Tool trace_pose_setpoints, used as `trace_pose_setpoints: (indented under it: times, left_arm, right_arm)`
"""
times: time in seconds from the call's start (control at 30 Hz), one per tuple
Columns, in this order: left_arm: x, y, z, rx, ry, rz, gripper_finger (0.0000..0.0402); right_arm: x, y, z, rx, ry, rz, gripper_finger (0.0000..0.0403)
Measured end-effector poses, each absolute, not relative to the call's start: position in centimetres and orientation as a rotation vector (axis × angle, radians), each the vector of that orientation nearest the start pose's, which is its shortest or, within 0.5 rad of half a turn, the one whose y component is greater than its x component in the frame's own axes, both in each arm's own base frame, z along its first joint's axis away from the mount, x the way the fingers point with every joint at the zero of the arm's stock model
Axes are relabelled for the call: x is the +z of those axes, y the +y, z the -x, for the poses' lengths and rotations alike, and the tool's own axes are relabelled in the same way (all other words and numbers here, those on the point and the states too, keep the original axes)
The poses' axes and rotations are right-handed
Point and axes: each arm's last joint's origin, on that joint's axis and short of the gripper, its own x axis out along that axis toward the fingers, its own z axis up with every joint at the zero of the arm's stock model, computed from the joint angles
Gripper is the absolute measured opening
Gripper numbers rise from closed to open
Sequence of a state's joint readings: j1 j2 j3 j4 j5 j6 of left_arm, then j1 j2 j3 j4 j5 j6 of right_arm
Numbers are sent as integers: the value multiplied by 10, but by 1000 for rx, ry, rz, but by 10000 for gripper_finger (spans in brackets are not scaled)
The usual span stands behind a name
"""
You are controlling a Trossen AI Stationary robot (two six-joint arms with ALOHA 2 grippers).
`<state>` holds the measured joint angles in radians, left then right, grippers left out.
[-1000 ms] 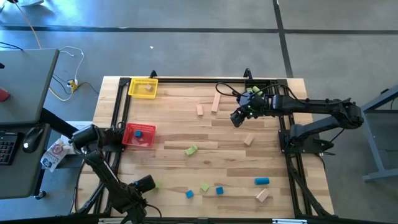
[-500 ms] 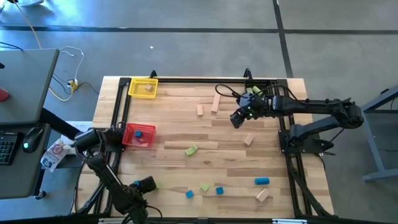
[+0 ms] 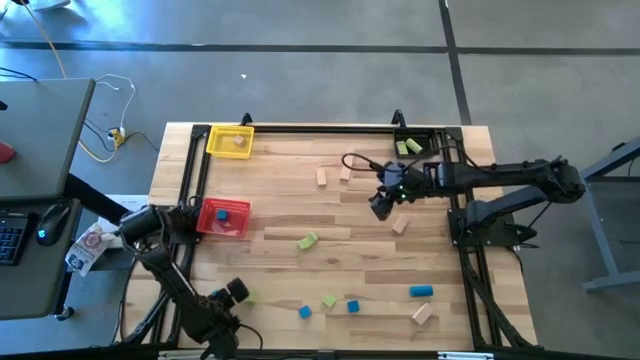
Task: Sort & place blocks by color
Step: Put the blue block into the red bin
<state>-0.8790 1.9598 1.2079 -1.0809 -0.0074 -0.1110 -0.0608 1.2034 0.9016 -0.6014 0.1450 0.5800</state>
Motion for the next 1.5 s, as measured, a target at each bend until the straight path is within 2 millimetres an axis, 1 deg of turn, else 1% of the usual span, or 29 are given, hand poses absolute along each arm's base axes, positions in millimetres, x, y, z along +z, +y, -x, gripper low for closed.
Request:
trace_pose_setpoints:
  times: [0.17,0.27,0.37,0.43,0.67,0.83,0.97,1.13,1.2,1.4,1.5]
  left_arm:
    - [131,-236,-208,-427,1762,-596,71]
    - [131,-233,-211,-394,1779,-545,71]
    - [134,-231,-213,-362,1759,-522,71]
    - [140,-228,-216,-338,1725,-506,71]
    - [178,-211,-222,-240,1585,-432,74]
    - [206,-189,-224,-133,1489,-436,74]
    - [227,-166,-222,-10,1442,-466,75]
    - [248,-134,-218,214,1399,-503,75]
    - [255,-123,-213,297,1414,-492,75]
    - [267,-91,-209,469,1468,-395,75]
    - [262,-75,-208,518,1492,-352,76]
  right_arm:
    - [259,-6,-237,-396,833,-489,222]
    - [258,-1,-236,-390,836,-506,222]
    - [258,2,-236,-398,841,-536,222]
    - [257,4,-235,-403,846,-549,222]
    - [254,4,-230,-440,903,-576,222]
    - [250,4,-224,-499,961,-633,222]
    - [247,4,-220,-520,1009,-610,222]
    - [246,3,-217,-555,1025,-570,222]
    - [246,2,-217,-563,1020,-563,222]
    - [246,2,-217,-567,1017,-560,222]
    - [246,2,-217,-567,1017,-560,222]
